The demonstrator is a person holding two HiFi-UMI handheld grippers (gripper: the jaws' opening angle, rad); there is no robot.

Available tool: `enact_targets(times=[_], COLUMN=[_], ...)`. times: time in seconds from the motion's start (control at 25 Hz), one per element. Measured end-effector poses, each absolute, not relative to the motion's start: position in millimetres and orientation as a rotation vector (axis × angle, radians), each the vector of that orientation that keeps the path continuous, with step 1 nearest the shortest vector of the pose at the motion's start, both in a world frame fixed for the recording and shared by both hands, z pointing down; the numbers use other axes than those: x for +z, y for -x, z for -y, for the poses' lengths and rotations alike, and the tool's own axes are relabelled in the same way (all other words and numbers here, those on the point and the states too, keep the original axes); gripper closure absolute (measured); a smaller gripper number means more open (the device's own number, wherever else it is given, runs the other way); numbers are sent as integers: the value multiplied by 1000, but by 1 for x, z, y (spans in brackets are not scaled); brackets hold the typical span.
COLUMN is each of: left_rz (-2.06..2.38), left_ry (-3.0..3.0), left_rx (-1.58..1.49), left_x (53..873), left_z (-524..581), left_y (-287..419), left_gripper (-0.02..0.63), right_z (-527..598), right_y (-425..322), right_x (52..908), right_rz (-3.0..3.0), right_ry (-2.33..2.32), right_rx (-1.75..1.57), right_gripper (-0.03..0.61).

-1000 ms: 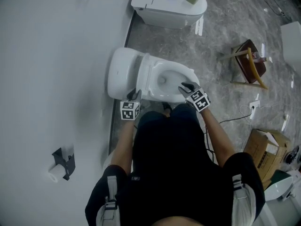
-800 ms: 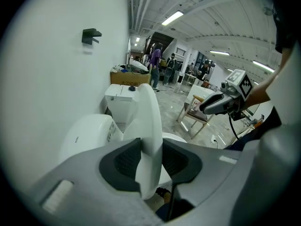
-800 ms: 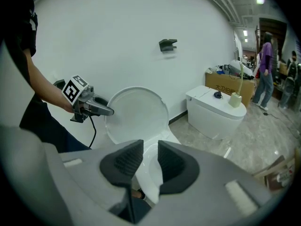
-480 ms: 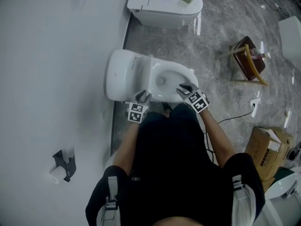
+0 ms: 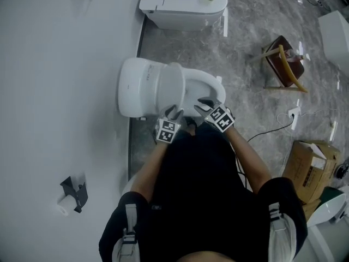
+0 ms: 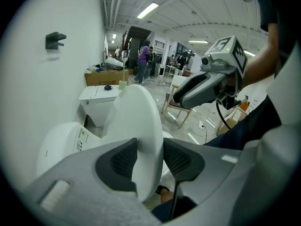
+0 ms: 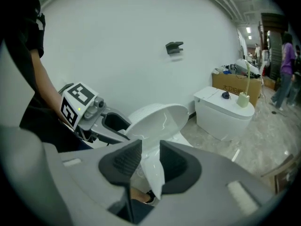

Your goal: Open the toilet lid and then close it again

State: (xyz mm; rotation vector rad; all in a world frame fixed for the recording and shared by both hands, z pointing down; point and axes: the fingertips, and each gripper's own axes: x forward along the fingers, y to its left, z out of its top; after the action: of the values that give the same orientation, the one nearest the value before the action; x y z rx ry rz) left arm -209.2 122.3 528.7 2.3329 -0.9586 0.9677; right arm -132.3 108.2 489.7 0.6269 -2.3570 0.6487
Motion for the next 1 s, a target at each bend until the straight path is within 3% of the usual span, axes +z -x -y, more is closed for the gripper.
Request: enact_targets(times=[0.48,0.76,1.0], left_rz=[785,676,614], left_ry=[-2376,-2386,-2349], left_rx=[1000,1013,1109], left_x=[544,559,575], left_z=[-133,-141,-146], left_y=[169,141,117], left_gripper=[431,433,434], right_z=[-89,-86,-86], right_y=[149,113,94], right_x=[492,523,542], right_rz=[2332,2229,2228], right_ry=[-795,-923,-850], right_rx=[895,1086,961], right_gripper=[382,380,406])
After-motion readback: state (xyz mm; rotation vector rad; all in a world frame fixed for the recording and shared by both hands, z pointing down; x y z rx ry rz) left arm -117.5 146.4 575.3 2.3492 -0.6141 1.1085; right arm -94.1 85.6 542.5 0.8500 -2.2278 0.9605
